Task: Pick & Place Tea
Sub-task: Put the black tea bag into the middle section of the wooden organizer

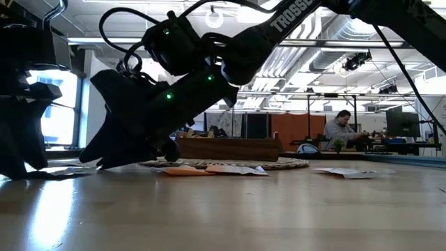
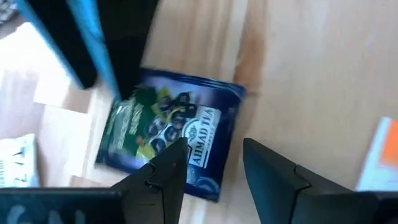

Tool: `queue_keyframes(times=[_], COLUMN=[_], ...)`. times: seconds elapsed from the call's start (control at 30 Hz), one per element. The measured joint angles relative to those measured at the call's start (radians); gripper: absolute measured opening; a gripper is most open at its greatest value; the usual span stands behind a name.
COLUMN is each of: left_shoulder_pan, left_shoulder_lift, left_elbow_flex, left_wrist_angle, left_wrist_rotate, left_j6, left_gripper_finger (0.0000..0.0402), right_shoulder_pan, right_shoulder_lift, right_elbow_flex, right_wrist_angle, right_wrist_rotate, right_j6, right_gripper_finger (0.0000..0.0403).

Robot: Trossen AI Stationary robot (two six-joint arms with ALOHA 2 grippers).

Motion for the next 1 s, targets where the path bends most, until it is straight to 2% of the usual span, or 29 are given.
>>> queue_keyframes(times=[0.1,0.4,0.67,0.87,1.0], left_shoulder_pan=[0.000,0.001,0.004,0.000,0.003], left_shoulder_lift=[0.000,0.003,0.003,0.002,0.002], left_elbow_flex=[-0.001,-0.004,-0.004,-0.004,-0.003], left_wrist_angle=[-0.011,0.001,0.004,0.005,0.006], left_wrist_rotate=[-0.025,-0.096,-0.083,-0.082,-0.084], left_j6=[0.000,0.001,-0.007,-0.007,-0.007], left_gripper_finger=[0.0152,0.0152,0.0152,0.0152,0.0152], right_shoulder_pan=[0.006,0.015,0.012,0.013,0.009], right_shoulder_lift=[0.000,0.000,0.000,-0.003,-0.003], right_elbow_flex=[0.000,0.000,0.000,0.003,0.002], right_wrist_angle=[0.002,-0.010,-0.013,-0.119,-0.121], right_wrist_rotate=[-0.028,-0.013,0.009,0.137,0.100], right_j6=[0.011,0.008,-0.008,-0.048,-0.040], right_gripper_finger=[0.0151,0.0123,0.0117,0.0117,0.0106])
